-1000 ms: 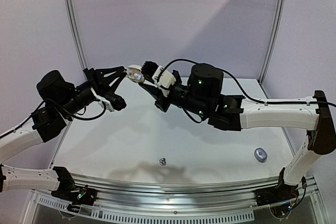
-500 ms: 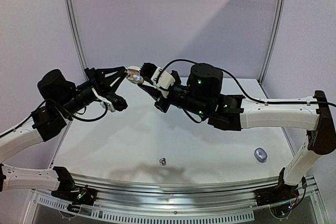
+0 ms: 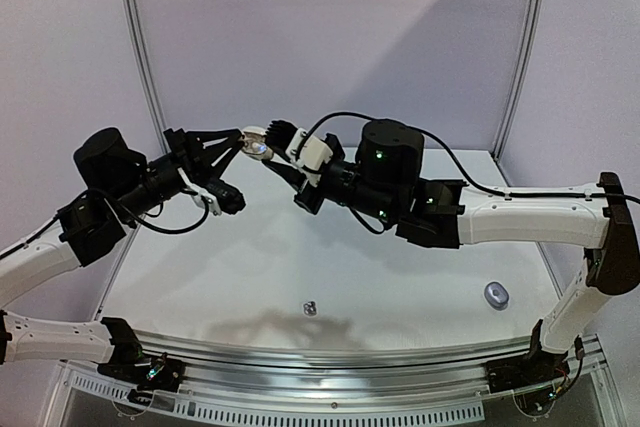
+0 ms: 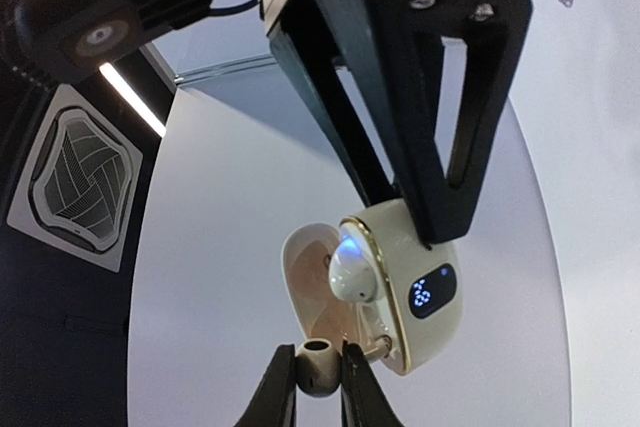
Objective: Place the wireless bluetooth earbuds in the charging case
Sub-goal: Reset both arms
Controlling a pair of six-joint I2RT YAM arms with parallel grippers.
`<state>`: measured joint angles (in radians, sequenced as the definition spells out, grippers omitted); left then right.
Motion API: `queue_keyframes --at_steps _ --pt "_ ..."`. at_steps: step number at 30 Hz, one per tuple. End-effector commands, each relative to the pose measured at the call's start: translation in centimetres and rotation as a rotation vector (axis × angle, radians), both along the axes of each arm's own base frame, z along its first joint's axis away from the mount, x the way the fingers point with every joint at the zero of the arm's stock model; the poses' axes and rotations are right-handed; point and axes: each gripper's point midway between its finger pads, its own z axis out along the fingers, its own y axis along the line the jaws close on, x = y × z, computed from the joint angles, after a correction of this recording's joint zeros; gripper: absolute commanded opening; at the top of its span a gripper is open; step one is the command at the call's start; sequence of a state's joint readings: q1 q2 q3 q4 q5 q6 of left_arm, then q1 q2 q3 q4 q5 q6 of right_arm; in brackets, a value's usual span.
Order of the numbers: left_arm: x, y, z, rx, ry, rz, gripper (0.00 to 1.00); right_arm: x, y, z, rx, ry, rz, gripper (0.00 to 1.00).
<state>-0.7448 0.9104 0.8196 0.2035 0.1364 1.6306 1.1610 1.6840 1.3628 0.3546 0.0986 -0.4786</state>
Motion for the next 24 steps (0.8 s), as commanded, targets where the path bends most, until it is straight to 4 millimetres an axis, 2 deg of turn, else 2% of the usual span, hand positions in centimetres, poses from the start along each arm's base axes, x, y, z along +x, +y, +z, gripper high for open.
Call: queue_keyframes --at_steps 1,9,19,24 --pt "0.0 -0.6 -1.2 0.108 -0.012 0.002 0.00 -1.2 0.2 2.3 0.028 -0.029 0.022 0.00" --pt "-0.2 -0.9 -1.6 0.121 0.007 -0.022 0.00 -1.2 0.4 2.8 0.077 -0.013 0.029 0.00" --pt "-0.6 -0.9 -0.3 0.049 -0.032 -0.036 0.00 -0.8 -0.2 2.3 0.111 0.018 -0.003 0.00" --pt "-0.7 -0.8 0.2 0.004 0.021 -0.043 0.00 -0.9 -0.4 2.6 0.134 0.013 0.001 0.00"
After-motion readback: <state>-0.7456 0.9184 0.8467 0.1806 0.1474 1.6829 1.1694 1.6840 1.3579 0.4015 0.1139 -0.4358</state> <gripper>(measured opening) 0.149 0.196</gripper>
